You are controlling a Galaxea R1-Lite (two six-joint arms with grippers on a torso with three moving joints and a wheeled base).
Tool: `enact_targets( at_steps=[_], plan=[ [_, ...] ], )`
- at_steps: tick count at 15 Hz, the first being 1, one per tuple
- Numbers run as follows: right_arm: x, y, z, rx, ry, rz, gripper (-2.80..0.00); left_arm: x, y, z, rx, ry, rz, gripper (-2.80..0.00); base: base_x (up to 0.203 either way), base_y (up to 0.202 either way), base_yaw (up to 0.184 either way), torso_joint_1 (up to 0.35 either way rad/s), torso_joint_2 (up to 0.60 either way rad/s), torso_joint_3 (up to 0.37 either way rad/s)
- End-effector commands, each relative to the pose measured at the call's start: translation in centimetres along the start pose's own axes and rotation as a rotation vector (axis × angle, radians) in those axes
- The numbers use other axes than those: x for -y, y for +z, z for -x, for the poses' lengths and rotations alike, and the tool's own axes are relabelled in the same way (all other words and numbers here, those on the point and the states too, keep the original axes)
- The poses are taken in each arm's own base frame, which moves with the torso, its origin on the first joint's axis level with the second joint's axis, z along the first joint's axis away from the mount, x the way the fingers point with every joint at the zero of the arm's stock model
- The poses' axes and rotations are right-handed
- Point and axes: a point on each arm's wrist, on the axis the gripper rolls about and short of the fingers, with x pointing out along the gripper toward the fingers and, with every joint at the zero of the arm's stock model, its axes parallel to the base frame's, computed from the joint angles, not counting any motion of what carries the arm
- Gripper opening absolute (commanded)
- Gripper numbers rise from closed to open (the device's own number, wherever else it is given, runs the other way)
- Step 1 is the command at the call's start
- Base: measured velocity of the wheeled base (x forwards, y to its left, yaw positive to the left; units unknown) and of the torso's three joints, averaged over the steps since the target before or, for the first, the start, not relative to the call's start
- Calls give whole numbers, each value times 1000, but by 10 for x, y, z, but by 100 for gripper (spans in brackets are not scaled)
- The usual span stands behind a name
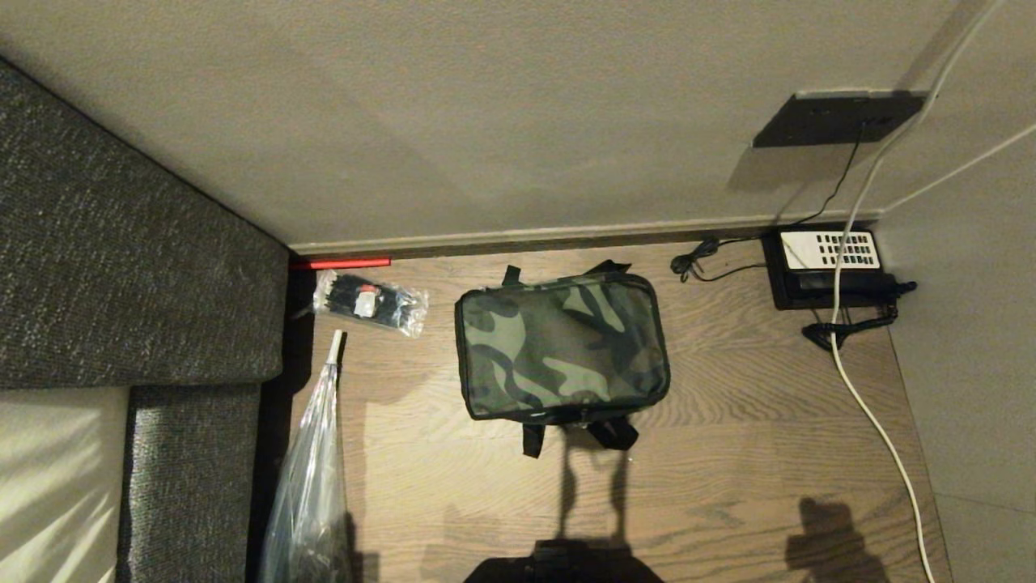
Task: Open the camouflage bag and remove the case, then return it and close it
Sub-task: Open the top of the storage box
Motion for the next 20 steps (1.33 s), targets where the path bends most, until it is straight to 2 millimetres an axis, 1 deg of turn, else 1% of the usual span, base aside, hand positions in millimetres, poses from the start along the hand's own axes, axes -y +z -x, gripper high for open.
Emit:
enact_targets(
  at_steps=[1,2,3,4,5,6,7,8,10,12,13,14,16,17,18,19,20],
  plan=[
    [-3,38,39,-66,60,-34,-280,0,0,0,-1,0,0,-280,0,0,0,0,0,0],
    [-4,46,51,-101,101,-53,-280,0,0,0,0,0,0,-280,0,0,0,0,0,0],
    [-5,57,54,-132,134,-73,-280,0,0,0,0,0,0,-280,0,0,0,0,0,0],
    [-6,65,43,-207,152,-92,-280,0,0,0,-1,0,0,-280,0,0,0,0,0,0],
    [-6,71,24,-302,165,-108,-280,0,0,0,-1,0,0,-280,0,0,0,0,0,0],
    [-5,77,-5,-421,179,-115,-280,0,0,0,0,0,0,-280,0,0,0,0,0,0],
    [-5,79,-41,-540,192,-113,-280,0,0,0,-1,0,0,-280,0,0,0,0,0,0],
    [-4,76,-74,-633,204,-109,-280,0,0,0,0,0,0,-280,0,0,0,0,0,0],
    [-4,57,-141,-782,231,-104,-280,0,0,0,-1,0,0,-280,0,0,0,0,0,0],
    [-6,30,-190,-875,255,-104,-280,0,0,0,0,0,0,-280,0,0,0,0,0,0],
    [-9,20,-211,-883,274,-108,-280,0,0,0,0,0,0,-280,0,0,0,0,0,0],
    [-18,12,-232,-873,304,-121,-280,0,0,0,0,0,0,-280,0,0,0,0,0,0],
    [-52,1,-270,-816,345,-162,-280,0,0,0,-1,0,0,-280,0,0,0,0,0,0],
    [-68,-6,-284,-791,313,-164,-280,0,0,0,0,0,0,-280,0,0,0,0,0,0],
    [-84,-14,-295,-755,273,-155,-280,0,0,0,-1,0,0,-280,0,0,0,0,0,0],
    [-100,-18,-299,-710,263,-151,-280,0,0,0,0,0,0,-280,0,0,0,0,0,0],
    [-111,-25,-302,-690,276,-155,-280,0,0,0,-1,0,0,-280,0,0,0,0,0,0]
  ],
)
